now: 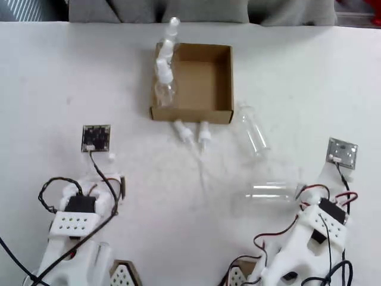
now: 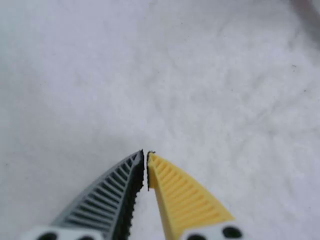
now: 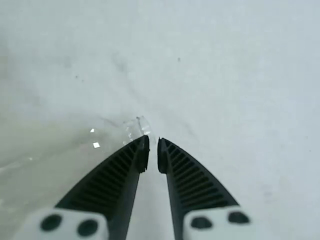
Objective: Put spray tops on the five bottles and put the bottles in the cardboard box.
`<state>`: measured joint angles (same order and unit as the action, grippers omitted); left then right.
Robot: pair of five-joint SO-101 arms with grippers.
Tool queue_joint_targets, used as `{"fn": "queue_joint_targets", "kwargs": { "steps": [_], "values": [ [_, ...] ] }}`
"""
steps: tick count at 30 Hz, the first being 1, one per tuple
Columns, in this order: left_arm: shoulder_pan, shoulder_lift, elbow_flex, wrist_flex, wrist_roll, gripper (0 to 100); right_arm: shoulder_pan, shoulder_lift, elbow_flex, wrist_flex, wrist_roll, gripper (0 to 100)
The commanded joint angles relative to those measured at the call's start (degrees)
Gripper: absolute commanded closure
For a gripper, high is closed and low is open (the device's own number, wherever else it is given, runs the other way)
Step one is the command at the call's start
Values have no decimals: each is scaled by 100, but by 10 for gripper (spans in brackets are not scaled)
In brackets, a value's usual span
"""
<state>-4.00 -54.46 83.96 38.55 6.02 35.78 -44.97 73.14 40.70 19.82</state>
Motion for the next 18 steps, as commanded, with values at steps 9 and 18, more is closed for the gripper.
{"fn": "queue_joint_targets", "kwargs": {
  "steps": [9,18],
  "values": [
    [-31,-207,-9,-123,-35,976,180,-110,-18,567,-44,981],
    [-31,-207,-9,-123,-35,976,-505,-119,484,-690,-53,981]
  ]
}}
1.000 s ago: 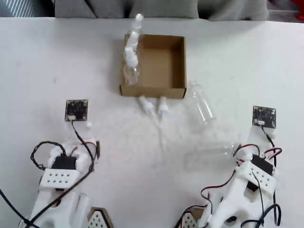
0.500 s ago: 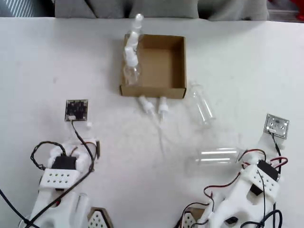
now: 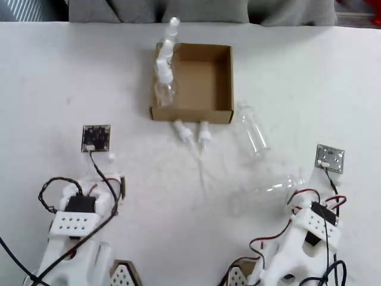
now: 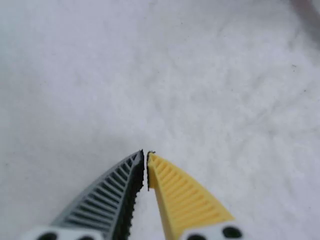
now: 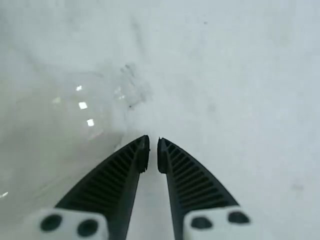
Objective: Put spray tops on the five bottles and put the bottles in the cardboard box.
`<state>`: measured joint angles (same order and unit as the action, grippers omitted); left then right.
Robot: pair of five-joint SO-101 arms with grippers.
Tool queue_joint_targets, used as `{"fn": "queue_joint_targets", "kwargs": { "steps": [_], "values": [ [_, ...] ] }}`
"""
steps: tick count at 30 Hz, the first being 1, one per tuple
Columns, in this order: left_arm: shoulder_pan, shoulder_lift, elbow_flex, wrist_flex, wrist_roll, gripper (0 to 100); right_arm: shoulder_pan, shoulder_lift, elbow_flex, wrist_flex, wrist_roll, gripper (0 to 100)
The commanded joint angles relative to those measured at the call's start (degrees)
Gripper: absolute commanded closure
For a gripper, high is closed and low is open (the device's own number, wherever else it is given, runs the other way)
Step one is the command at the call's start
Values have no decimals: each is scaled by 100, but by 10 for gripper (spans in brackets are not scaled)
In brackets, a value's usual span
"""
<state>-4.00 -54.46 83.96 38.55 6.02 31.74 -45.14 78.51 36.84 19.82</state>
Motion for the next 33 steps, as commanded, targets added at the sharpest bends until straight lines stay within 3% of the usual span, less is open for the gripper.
{"fn": "queue_joint_targets", "kwargs": {
  "steps": [1,12,17,26,33],
  "values": [
    [-31,-207,-9,-123,-35,976,-110,-101,-53,-400,-53,981],
    [-31,-207,-9,-123,-35,976,-532,119,-167,-831,-290,982],
    [-31,-207,-9,-123,-35,976,-505,1314,-862,-804,-431,982],
    [-31,-207,-9,-123,-35,976,-303,2853,-2110,-796,-1477,981],
    [-31,-207,-9,-123,-35,976,-1015,2862,-2242,-796,-1749,981]
  ]
}}
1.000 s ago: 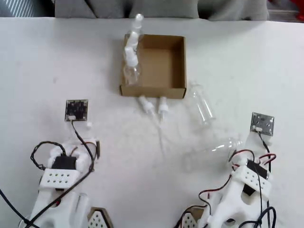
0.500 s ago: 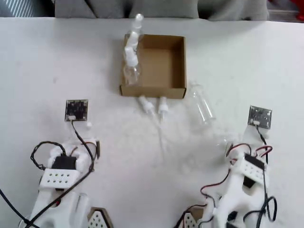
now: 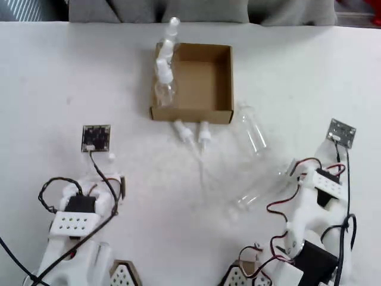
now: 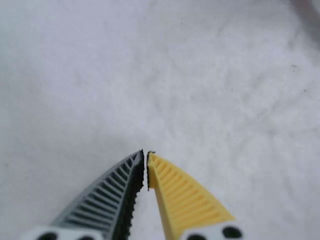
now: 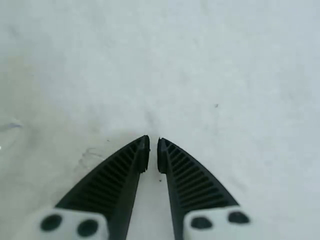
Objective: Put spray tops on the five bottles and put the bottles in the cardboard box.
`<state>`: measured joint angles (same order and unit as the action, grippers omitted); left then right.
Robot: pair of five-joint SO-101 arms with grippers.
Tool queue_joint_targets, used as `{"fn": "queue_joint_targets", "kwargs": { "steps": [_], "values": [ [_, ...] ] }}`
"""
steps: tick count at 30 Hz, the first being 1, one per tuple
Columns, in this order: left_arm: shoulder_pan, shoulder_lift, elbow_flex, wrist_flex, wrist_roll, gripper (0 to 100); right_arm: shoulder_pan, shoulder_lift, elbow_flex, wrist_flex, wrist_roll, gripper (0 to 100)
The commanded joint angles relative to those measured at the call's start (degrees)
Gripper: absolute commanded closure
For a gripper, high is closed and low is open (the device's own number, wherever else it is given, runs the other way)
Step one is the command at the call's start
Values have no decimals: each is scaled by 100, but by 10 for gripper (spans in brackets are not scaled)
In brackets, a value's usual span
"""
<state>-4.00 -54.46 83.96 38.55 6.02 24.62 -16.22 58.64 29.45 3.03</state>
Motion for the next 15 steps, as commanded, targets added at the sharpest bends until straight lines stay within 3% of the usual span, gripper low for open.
{"fn": "queue_joint_targets", "kwargs": {
  "steps": [1,15],
  "values": [
    [-31,-207,-9,-123,-35,976,-382,-31,-264,-57,-70,981],
    [-31,-207,-9,-123,-44,975,-1534,-31,-1099,875,-484,981]
  ]
}}
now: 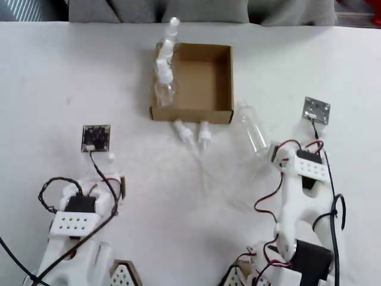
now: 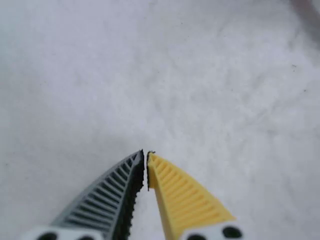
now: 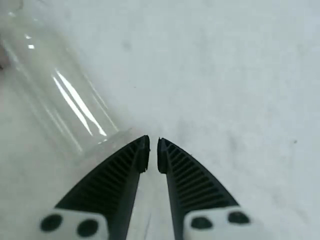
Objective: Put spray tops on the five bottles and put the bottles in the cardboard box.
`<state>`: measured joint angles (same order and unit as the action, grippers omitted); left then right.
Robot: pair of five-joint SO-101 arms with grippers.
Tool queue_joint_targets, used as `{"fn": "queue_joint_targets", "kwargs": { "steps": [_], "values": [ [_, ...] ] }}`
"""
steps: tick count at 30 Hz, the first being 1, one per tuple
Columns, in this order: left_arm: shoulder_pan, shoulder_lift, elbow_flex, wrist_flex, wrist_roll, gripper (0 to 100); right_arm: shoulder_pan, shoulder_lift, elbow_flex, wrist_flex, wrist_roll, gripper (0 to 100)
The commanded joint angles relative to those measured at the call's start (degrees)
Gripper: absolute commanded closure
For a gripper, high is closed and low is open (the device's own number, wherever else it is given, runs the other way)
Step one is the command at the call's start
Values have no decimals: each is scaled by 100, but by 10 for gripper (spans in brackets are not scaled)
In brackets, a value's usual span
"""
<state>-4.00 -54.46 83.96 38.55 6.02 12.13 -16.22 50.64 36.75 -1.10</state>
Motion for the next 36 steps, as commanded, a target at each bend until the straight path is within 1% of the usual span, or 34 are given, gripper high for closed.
{"fn": "queue_joint_targets", "kwargs": {
  "steps": [1,8,13,16,20,24,27,31,36],
  "values": [
    [-31,-207,-9,-123,-44,975,-374,-31,-299,154,-70,981],
    [-31,-207,-9,-123,-44,974,-787,-40,-290,374,-53,982],
    [-31,-207,-9,-123,-44,974,-884,-180,-299,637,-62,982],
    [-31,-207,-9,-123,-44,974,-840,-664,-299,884,-35,982],
    [-31,-207,-9,-123,-44,974,-892,-1666,-299,1499,-26,981],
    [-31,-207,-9,-123,-44,974,-1130,-2738,-299,2237,-26,980],
    [-31,-207,-9,-123,-44,974,-1393,-3301,-246,2756,-62,935],
    [-31,-207,-9,-123,-44,975,-1341,-3389,-88,2941,-62,852],
    [-31,-207,-9,-123,-44,976,-1323,-3389,316,2914,-26,843]
  ]
}}
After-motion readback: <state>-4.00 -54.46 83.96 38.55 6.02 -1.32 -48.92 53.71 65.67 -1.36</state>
